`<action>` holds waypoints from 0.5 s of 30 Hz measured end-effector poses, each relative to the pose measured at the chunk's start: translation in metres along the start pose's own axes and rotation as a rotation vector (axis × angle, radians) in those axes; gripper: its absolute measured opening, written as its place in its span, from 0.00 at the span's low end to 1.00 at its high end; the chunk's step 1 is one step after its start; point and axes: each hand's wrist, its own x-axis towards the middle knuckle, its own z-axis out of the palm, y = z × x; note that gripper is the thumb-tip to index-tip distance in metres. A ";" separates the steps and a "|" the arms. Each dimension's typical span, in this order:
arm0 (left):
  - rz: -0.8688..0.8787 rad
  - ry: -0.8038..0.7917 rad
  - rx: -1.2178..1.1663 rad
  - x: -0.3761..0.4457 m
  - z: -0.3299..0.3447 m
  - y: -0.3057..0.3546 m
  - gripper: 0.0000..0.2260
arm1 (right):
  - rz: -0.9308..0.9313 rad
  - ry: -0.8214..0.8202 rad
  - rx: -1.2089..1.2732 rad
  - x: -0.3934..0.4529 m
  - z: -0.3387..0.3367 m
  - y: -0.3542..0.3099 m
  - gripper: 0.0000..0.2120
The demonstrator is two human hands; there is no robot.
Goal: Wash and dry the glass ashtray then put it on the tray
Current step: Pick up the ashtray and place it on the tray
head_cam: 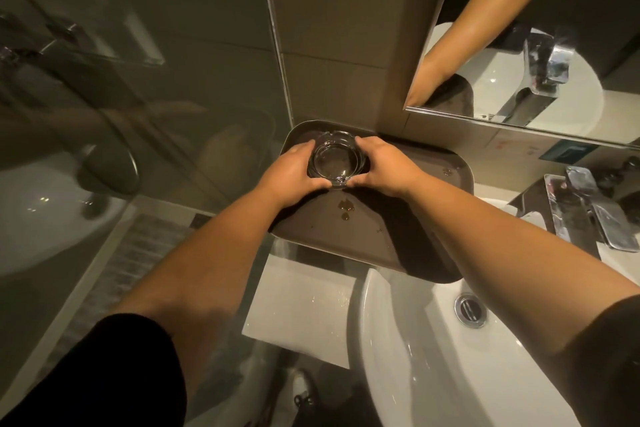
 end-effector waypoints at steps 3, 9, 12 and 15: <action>0.005 -0.013 0.014 0.003 0.001 -0.001 0.43 | -0.001 -0.011 -0.013 0.001 -0.001 0.002 0.42; 0.012 -0.015 0.032 0.005 0.005 -0.003 0.42 | 0.017 -0.023 -0.020 0.002 0.002 0.005 0.42; 0.004 -0.021 0.047 0.005 0.004 -0.001 0.43 | 0.025 -0.027 -0.037 0.001 0.002 0.004 0.43; 0.002 -0.018 0.066 0.006 0.005 -0.001 0.43 | 0.032 -0.040 -0.058 0.003 0.001 0.005 0.44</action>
